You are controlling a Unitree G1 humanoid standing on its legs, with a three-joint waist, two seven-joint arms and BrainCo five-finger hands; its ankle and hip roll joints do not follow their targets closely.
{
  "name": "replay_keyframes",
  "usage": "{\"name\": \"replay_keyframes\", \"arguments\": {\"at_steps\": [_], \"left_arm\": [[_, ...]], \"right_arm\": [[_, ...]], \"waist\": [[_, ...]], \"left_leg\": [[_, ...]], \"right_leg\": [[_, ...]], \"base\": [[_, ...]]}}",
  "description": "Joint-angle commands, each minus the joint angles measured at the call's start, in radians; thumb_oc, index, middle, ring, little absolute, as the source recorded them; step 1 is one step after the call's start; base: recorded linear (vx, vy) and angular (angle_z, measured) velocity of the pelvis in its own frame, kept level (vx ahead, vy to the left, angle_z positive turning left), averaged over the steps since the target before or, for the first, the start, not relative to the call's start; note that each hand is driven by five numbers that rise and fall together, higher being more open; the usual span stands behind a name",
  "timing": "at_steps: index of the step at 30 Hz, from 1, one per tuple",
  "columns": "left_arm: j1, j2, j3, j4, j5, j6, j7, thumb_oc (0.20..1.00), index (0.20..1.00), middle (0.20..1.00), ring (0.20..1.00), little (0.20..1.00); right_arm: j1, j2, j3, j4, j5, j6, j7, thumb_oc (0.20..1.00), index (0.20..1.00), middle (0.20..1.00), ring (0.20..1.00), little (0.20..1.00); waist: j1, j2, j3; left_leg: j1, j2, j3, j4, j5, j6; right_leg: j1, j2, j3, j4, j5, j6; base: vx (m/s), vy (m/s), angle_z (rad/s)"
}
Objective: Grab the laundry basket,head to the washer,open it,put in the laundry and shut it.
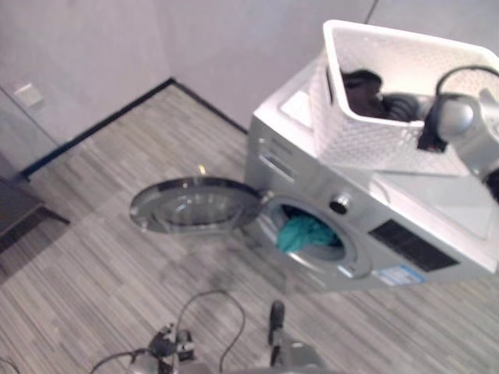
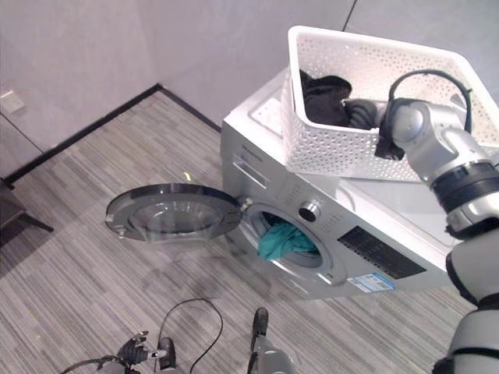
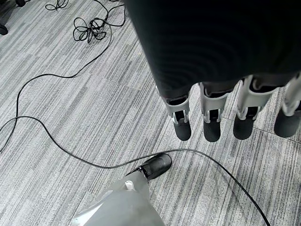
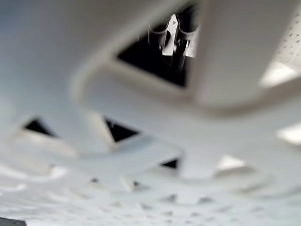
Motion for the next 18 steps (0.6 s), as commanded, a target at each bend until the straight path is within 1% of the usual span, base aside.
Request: {"name": "replay_keyframes", "arguments": {"at_steps": [1, 9, 18], "left_arm": [[-0.112, 0.030, -0.038, -0.020, -0.016, -0.022, 0.019, 1.000, 1.000, 1.000, 1.000, 1.000], [-0.116, 0.019, -0.049, -0.003, -0.008, -0.015, 0.027, 1.000, 1.000, 1.000, 1.000, 1.000], [-0.122, 0.024, -0.034, 0.005, -0.009, -0.012, 0.040, 1.000, 1.000, 1.000, 1.000, 1.000]], "right_arm": [[0.145, 0.108, 0.139, 0.061, 0.006, -0.003, 0.033, 0.200, 0.200, 0.200, 0.200, 0.200], [0.075, 0.124, 0.104, 0.135, -0.024, -0.005, -0.040, 0.200, 0.200, 0.200, 0.200, 0.200], [0.077, 0.129, 0.070, 0.117, -0.013, -0.005, -0.068, 0.200, 0.200, 0.200, 0.200, 0.200]], "waist": [[0.047, -0.001, 0.127], [0.040, -0.006, 0.114], [0.032, -0.014, 0.108]], "left_leg": [[0.032, 0.049, -0.058, 0.012, 0.097, -0.004], [0.043, 0.051, -0.053, 0.012, 0.089, -0.002], [0.050, 0.049, -0.050, 0.012, 0.079, 0.000]], "right_leg": [[-0.079, -0.126, 0.052, 0.147, -0.057, 0.117], [-0.073, -0.122, 0.055, 0.147, -0.059, 0.117], [-0.068, -0.118, 0.059, 0.146, -0.059, 0.117]], "base": [[0.00, 0.000, 0.00], [0.00, 0.000, 0.00], [0.00, 0.000, 0.00]]}}
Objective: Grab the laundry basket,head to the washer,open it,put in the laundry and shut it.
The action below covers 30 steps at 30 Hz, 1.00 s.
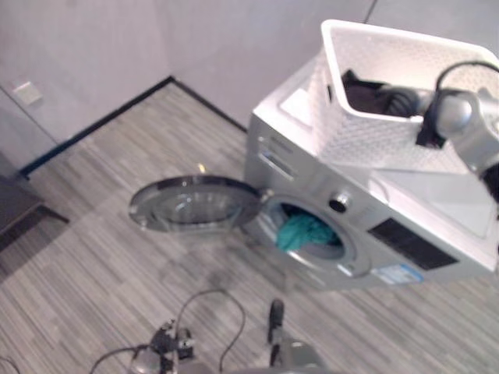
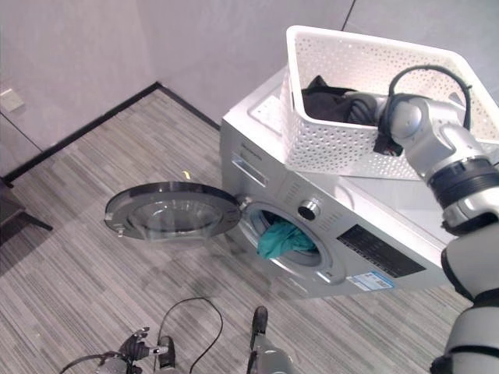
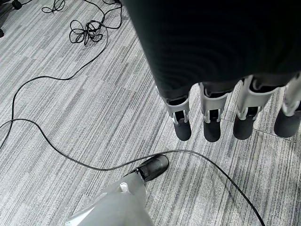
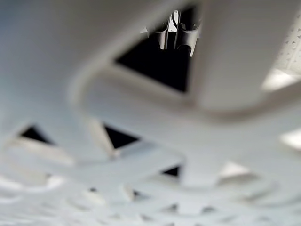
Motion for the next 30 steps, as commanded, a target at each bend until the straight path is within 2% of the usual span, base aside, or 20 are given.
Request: {"name": "replay_keyframes", "arguments": {"at_steps": [1, 7, 12, 19, 28, 30], "left_arm": [[-0.102, 0.025, -0.014, 0.000, -0.009, -0.012, 0.021, 1.000, 1.000, 1.000, 1.000, 1.000], [-0.101, 0.025, -0.008, 0.012, -0.009, -0.009, 0.023, 1.000, 1.000, 1.000, 1.000, 1.000], [-0.101, 0.025, -0.014, 0.026, 0.008, -0.003, 0.019, 1.000, 1.000, 1.000, 1.000, 1.000], [-0.088, 0.032, -0.006, 0.062, 0.044, 0.005, 0.012, 1.000, 1.000, 1.000, 1.000, 1.000], [-0.067, 0.044, 0.010, 0.103, 0.061, 0.009, 0.004, 1.000, 1.000, 1.000, 1.000, 1.000], [-0.060, 0.049, 0.019, 0.125, 0.068, 0.011, 0.008, 1.000, 1.000, 1.000, 1.000, 1.000]], "right_arm": [[0.096, 0.105, 0.076, 0.075, -0.005, -0.002, -0.020, 0.200, 0.200, 0.200, 0.200, 0.200], [0.075, 0.108, 0.048, 0.095, 0.017, -0.002, -0.047, 0.200, 0.200, 0.200, 0.200, 0.200], [0.058, 0.073, 0.004, 0.103, 0.074, -0.010, -0.086, 0.200, 0.200, 0.200, 0.200, 0.200], [0.036, -0.013, -0.089, 0.106, 0.163, -0.026, -0.144, 0.200, 0.200, 0.200, 0.200, 0.200], [-0.059, -0.123, -0.098, 0.193, 0.243, -0.053, -0.183, 0.200, 0.200, 0.200, 0.200, 0.200], [-0.126, -0.160, -0.108, 0.203, 0.288, -0.061, -0.222, 0.200, 0.200, 0.200, 0.200, 0.200]], "waist": [[0.034, -0.004, 0.117], [0.029, -0.004, 0.114], [0.021, -0.010, 0.102], [0.013, -0.034, 0.067], [0.004, -0.054, 0.014], [-0.001, -0.064, -0.011]], "left_leg": [[0.058, 0.048, -0.049, 0.012, 0.070, -0.001], [0.064, 0.045, -0.049, 0.012, 0.070, 0.000], [0.077, 0.044, -0.047, 0.013, 0.056, 0.002], [0.145, 0.034, -0.040, 0.019, 0.009, 0.010], [0.207, 0.026, -0.030, 0.017, -0.020, 0.015], [0.226, 0.024, -0.029, 0.015, -0.025, 0.017]], "right_leg": [[-0.060, -0.120, 0.059, 0.141, -0.065, 0.125], [-0.053, -0.119, 0.068, 0.137, -0.068, 0.125], [-0.034, -0.119, 0.070, 0.141, -0.078, 0.123], [0.038, -0.124, 0.070, 0.138, -0.090, 0.131], [0.106, -0.133, 0.060, 0.131, -0.093, 0.139], [0.129, -0.133, 0.057, 0.128, -0.095, 0.141]], "base": [[0.00, 0.000, 0.00], [0.00, 0.000, 0.00], [0.00, 0.000, 0.00], [0.02, 0.008, 0.01], [0.02, 0.008, 0.00], [0.04, 0.017, -0.03]]}}
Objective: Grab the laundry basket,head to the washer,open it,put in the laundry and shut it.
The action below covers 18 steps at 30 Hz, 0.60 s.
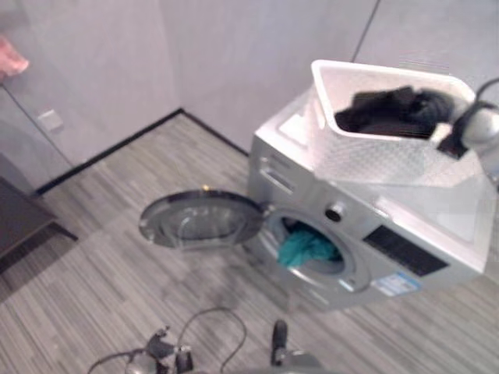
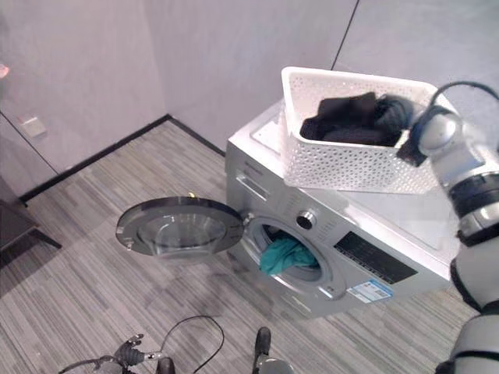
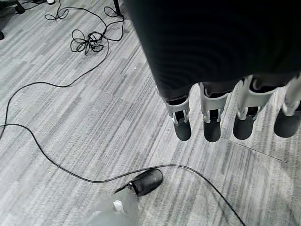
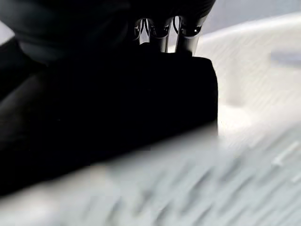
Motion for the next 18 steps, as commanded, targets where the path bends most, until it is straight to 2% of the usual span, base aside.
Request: {"name": "replay_keyframes", "arguments": {"at_steps": [1, 10, 11, 14, 18], "left_arm": [[-0.046, 0.048, -0.020, 0.047, 0.024, -0.011, 0.010, 1.000, 1.000, 1.000, 1.000, 1.000], [-0.043, 0.047, -0.022, 0.054, 0.027, -0.017, 0.023, 1.000, 1.000, 1.000, 1.000, 1.000], [-0.046, 0.054, -0.032, 0.023, 0.024, -0.029, 0.033, 1.000, 1.000, 1.000, 1.000, 1.000], [-0.050, 0.059, -0.040, -0.010, 0.013, -0.040, 0.041, 1.000, 1.000, 1.000, 1.000, 1.000], [-0.058, 0.082, -0.061, -0.138, -0.027, -0.060, 0.055, 1.000, 1.000, 1.000, 1.000, 1.000]], "right_arm": [[-0.170, -0.067, -0.044, 0.048, 0.080, -0.034, -0.087, 0.200, 0.200, 0.200, 0.200, 0.200], [-0.311, -0.101, -0.055, 0.078, 0.156, -0.051, -0.186, 0.200, 0.200, 0.200, 0.200, 0.200], [-0.380, -0.093, -0.045, 0.104, 0.169, -0.058, -0.229, 0.200, 0.200, 0.200, 0.200, 0.200], [-0.441, -0.081, -0.021, 0.136, 0.183, -0.060, -0.257, 0.200, 0.200, 0.200, 0.200, 0.200], [-0.560, -0.034, 0.016, 0.204, 0.186, -0.058, -0.314, 0.200, 0.200, 0.200, 0.200, 0.200]], "waist": [[0.007, -0.059, 0.003], [0.001, -0.066, -0.030], [0.002, -0.071, -0.041], [0.002, -0.070, -0.045], [0.008, -0.071, -0.055]], "left_leg": [[0.102, 0.030, -0.028, 0.017, -0.015, 0.011], [0.123, 0.026, -0.031, 0.015, -0.027, 0.015], [0.129, 0.025, -0.033, 0.015, -0.029, 0.016], [0.132, 0.023, -0.034, 0.016, -0.031, 0.017], [0.138, 0.020, -0.039, 0.018, -0.036, 0.020]], "right_leg": [[0.001, -0.127, 0.056, 0.128, -0.084, 0.134], [0.028, -0.127, 0.053, 0.123, -0.084, 0.136], [0.038, -0.126, 0.051, 0.121, -0.084, 0.136], [0.045, -0.125, 0.050, 0.118, -0.084, 0.136], [0.062, -0.124, 0.048, 0.115, -0.088, 0.136]], "base": [[0.04, 0.010, -0.03], [0.00, 0.000, 0.00], [0.00, 0.000, 0.00], [0.00, 0.004, 0.05], [0.00, 0.002, 0.00]]}}
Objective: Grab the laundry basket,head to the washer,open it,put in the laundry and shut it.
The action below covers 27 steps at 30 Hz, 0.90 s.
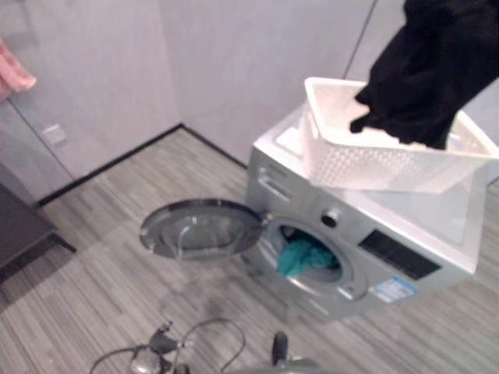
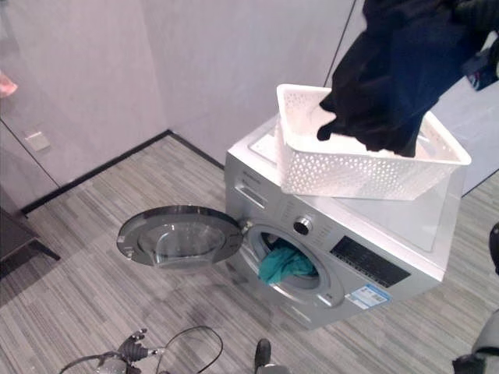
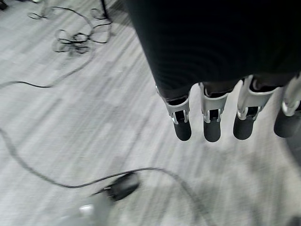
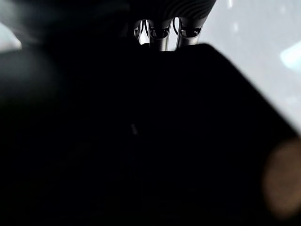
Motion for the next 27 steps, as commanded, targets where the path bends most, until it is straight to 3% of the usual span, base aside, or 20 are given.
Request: {"name": "replay_keyframes", "arguments": {"at_steps": [1, 4, 8, 12, 14, 23, 27], "left_arm": [[-0.049, 0.078, -0.050, -0.021, -0.036, -0.047, 0.027, 1.000, 1.000, 1.000, 1.000, 1.000], [-0.052, 0.091, -0.057, -0.119, -0.079, -0.061, 0.033, 1.000, 1.000, 1.000, 1.000, 1.000], [-0.042, 0.144, -0.080, -0.387, -0.111, -0.083, 0.022, 1.000, 1.000, 1.000, 1.000, 1.000], [-0.042, 0.145, -0.080, -0.388, -0.111, -0.082, 0.022, 1.000, 1.000, 1.000, 1.000, 1.000], [-0.064, 0.252, -0.097, -0.765, -0.101, -0.119, -0.009, 1.000, 1.000, 1.000, 1.000, 1.000], [-0.089, 0.379, 0.012, -1.168, -0.039, -0.126, 0.003, 1.000, 1.000, 1.000, 1.000, 1.000], [-0.162, 0.376, 0.020, -1.248, -0.058, -0.119, 0.008, 1.000, 1.000, 1.000, 1.000, 1.000]], "right_arm": [[-0.202, 0.001, 0.014, 0.087, 0.031, -0.033, -0.097, 0.200, 0.200, 0.200, 0.200, 0.200], [-0.233, 0.032, 0.006, 0.108, 0.026, -0.030, -0.144, 0.200, 0.200, 0.200, 0.200, 0.200], [-0.242, 0.052, -0.025, 0.077, -0.003, -0.027, -0.210, 0.200, 0.200, 0.200, 0.200, 0.200], [-0.241, 0.052, -0.026, 0.077, -0.003, -0.027, -0.210, 0.200, 0.200, 0.200, 0.200, 0.200], [-0.257, 0.089, -0.032, 0.112, 0.020, -0.036, -0.242, 0.200, 0.200, 0.200, 0.200, 0.200], [-0.243, 0.137, -0.058, 0.060, 0.020, -0.040, -0.280, 0.200, 0.200, 0.200, 0.200, 0.200], [-0.228, 0.194, -0.070, 0.045, 0.017, -0.033, -0.281, 0.200, 0.200, 0.200, 0.200, 0.200]], "waist": [[0.016, -0.052, -0.022], [0.021, -0.051, -0.028], [0.027, -0.045, -0.033], [0.027, -0.045, -0.033], [0.029, -0.040, -0.037], [0.019, -0.031, -0.049], [0.009, -0.028, -0.054]], "left_leg": [[0.083, 0.023, -0.037, 0.018, -0.030, 0.022], [0.085, 0.022, -0.043, 0.018, -0.035, 0.025], [0.088, 0.018, -0.050, 0.021, -0.047, 0.030], [0.088, 0.018, -0.050, 0.021, -0.047, 0.030], [0.086, 0.010, -0.056, 0.021, -0.063, 0.036], [0.095, -0.003, -0.054, 0.028, -0.084, 0.044], [0.098, -0.007, -0.054, 0.051, -0.099, 0.052]], "right_leg": [[0.003, -0.123, 0.052, 0.115, -0.082, 0.137], [0.011, -0.125, 0.046, 0.112, -0.084, 0.137], [0.024, -0.127, 0.044, 0.109, -0.086, 0.137], [0.025, -0.127, 0.044, 0.109, -0.086, 0.137], [0.033, -0.134, 0.044, 0.104, -0.082, 0.140], [0.042, -0.144, 0.053, 0.102, -0.077, 0.145], [0.043, -0.148, 0.061, 0.111, -0.079, 0.143]], "base": [[0.00, 0.000, 0.00], [0.00, 0.000, 0.00], [0.00, 0.005, 0.06], [0.00, 0.000, 0.00], [-0.04, 0.025, -0.01], [-0.02, 0.021, 0.03], [-0.01, 0.017, -0.01]]}}
